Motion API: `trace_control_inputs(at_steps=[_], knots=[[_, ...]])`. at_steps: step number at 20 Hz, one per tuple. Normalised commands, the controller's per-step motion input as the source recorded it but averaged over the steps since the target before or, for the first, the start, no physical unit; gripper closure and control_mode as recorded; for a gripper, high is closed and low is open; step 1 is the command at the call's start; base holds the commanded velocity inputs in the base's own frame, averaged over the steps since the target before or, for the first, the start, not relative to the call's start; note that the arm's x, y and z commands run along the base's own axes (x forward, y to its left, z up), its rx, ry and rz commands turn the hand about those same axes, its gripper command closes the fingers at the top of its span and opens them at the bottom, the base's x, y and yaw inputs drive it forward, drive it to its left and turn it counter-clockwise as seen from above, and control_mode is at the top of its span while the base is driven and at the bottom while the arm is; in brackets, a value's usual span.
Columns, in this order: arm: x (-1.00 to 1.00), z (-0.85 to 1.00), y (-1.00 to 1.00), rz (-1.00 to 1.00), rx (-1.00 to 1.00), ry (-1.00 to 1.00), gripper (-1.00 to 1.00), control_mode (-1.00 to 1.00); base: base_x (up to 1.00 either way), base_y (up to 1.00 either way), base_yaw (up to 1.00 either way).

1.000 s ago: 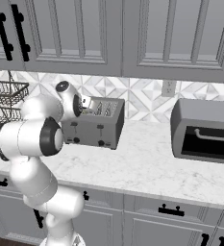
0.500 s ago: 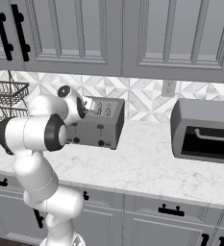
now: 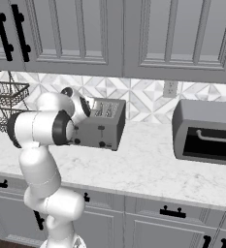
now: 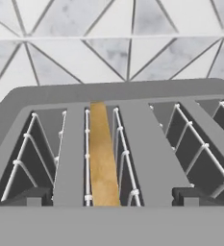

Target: Start the toaster. Once the lever pops up, take the bread to the plate on the dining counter.

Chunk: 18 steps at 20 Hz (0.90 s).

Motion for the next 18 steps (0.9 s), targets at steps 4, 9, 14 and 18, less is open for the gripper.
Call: trace_control_inputs(at_steps=[4,9,14,18], knots=[[0.23,-0.14,0.06,0.0,0.0,0.0,-1.0,-1.0,0.0,0.0,0.0],[0.01,-0.24,0.02,0.0,0.0,0.0,1.0,-1.0,0.0,0.0,0.0],[-0.1,0.0,0.0,0.0,0.0,-0.01,1.0,-1.0,0.0,0.0,0.0],[-0.36,0.33,0.0,0.0,0.0,-0.12,1.0,-1.0,0.0,0.0,0.0]])
